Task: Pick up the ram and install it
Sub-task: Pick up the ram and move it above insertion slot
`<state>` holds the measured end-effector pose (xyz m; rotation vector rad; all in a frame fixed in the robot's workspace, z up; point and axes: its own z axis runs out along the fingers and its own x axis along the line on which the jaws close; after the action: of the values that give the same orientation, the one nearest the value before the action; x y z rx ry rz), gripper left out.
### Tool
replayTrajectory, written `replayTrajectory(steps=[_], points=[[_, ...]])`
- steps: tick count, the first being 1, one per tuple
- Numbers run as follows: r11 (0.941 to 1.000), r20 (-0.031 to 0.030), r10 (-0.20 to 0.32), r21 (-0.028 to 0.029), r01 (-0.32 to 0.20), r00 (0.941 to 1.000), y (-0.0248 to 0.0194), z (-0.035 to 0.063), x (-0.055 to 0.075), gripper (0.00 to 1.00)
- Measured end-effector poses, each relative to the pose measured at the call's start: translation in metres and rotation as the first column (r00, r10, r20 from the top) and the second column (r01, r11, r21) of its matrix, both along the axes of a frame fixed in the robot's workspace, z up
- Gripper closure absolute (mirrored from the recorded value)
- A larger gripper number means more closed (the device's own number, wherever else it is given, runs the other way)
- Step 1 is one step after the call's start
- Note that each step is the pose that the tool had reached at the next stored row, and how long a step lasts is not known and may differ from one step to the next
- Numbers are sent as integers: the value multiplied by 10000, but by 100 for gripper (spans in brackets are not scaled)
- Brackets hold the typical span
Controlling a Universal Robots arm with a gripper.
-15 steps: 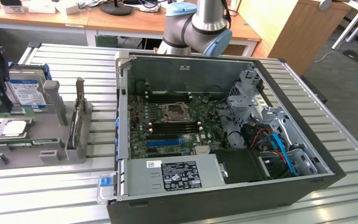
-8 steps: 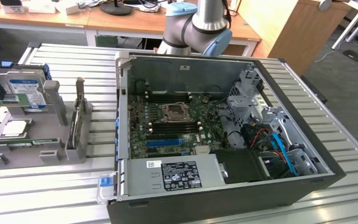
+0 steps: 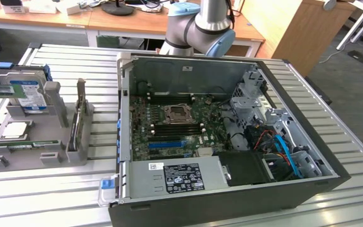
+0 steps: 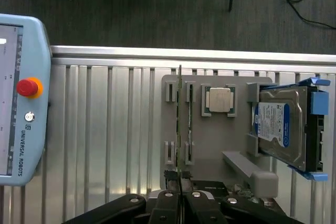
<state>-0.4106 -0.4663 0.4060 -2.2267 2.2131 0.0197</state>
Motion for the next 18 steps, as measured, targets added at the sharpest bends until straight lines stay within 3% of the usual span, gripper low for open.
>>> replayTrajectory(steps=[5, 18], points=[[10000, -1, 0, -1, 0, 10000, 0, 204, 0, 88], [10000, 0, 0, -1, 0, 10000, 0, 211, 60, 88]])
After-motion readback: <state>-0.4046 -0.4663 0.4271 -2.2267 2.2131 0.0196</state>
